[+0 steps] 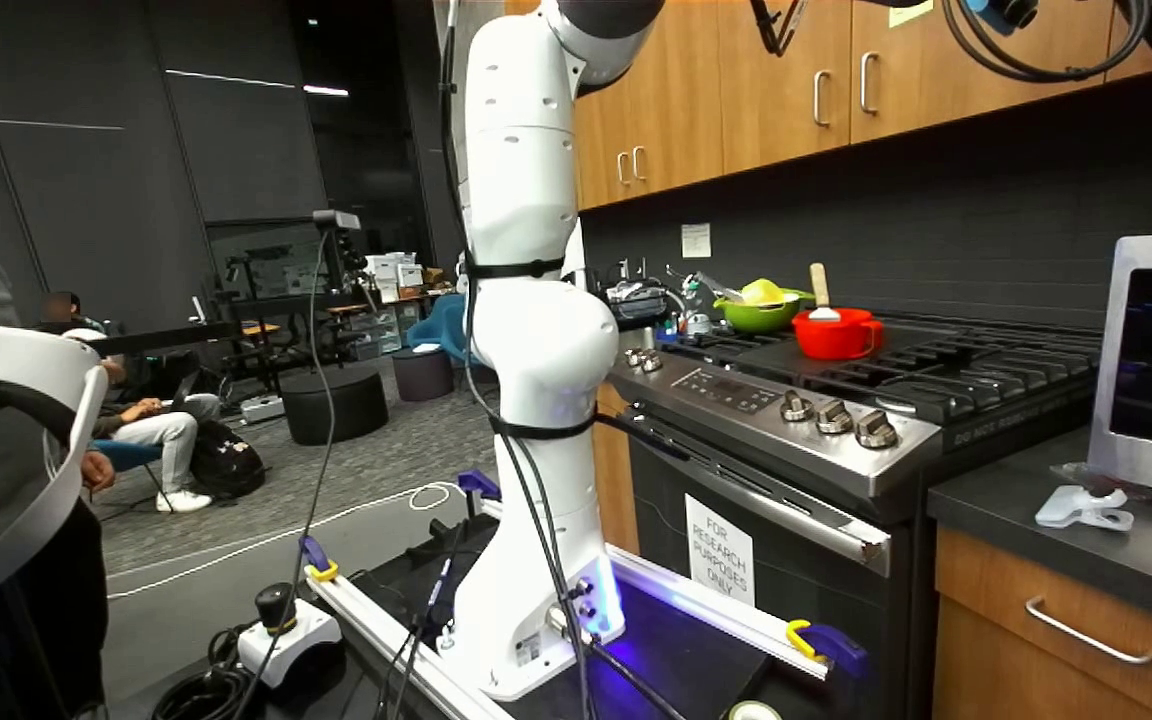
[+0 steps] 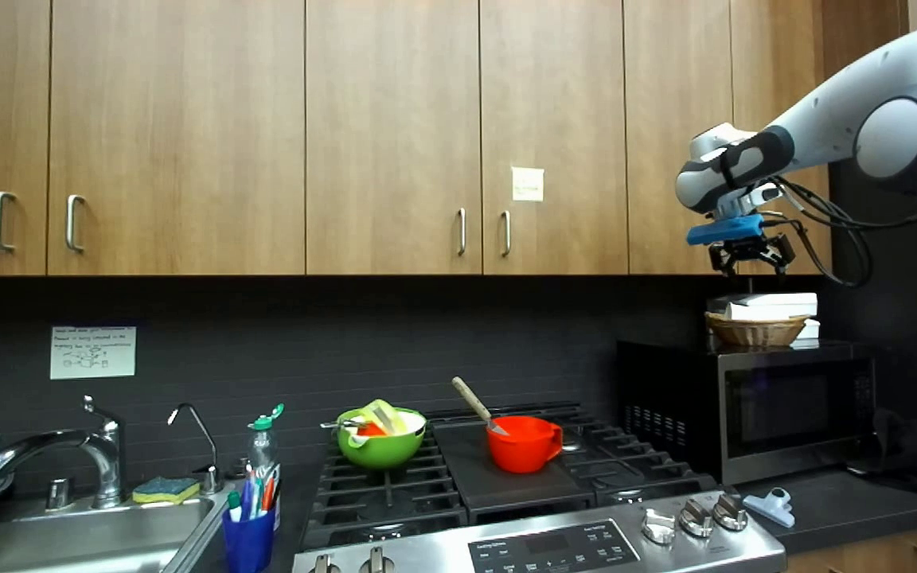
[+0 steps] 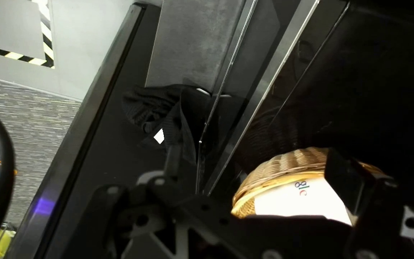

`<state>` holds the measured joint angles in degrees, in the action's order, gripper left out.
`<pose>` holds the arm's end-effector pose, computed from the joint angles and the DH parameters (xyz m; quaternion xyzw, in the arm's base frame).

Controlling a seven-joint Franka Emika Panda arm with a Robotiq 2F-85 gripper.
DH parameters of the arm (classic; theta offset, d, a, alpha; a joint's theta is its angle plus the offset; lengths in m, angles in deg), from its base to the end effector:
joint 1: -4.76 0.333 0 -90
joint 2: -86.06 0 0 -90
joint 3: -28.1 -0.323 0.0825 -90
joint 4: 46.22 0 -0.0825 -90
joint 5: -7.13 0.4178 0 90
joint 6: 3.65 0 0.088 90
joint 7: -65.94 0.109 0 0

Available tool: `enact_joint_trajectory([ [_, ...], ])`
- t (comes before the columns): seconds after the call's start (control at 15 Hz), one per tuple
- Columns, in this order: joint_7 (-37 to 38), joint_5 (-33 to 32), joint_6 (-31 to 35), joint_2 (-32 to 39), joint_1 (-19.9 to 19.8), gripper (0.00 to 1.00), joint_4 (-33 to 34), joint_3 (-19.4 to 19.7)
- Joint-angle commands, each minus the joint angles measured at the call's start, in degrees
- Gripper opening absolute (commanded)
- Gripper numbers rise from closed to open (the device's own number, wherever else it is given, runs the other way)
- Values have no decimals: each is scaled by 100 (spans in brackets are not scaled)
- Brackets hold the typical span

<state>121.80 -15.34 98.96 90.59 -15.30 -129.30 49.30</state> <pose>0.4607 -0.4345 0.6766 0.6559 -0.7139 0.1558 0.1896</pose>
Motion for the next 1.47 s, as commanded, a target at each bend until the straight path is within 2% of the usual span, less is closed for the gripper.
enact_joint_trajectory([
  [0.0, -241, -159, -48, 450, 20, 100, 293, -7],
  [0.4, -535, -881, 7, 1027, 101, 100, 519, 82],
  [0.73, -571, -1401, 249, 1117, 5, 100, 614, 135],
  [0.93, -614, -1058, 188, 1211, -93, 100, 885, 142],
  [1.13, -830, -431, 62, 1363, -198, 100, 1186, 97],
  [1.4, -1797, 513, -78, 1576, -359, 100, 1537, 40],
])
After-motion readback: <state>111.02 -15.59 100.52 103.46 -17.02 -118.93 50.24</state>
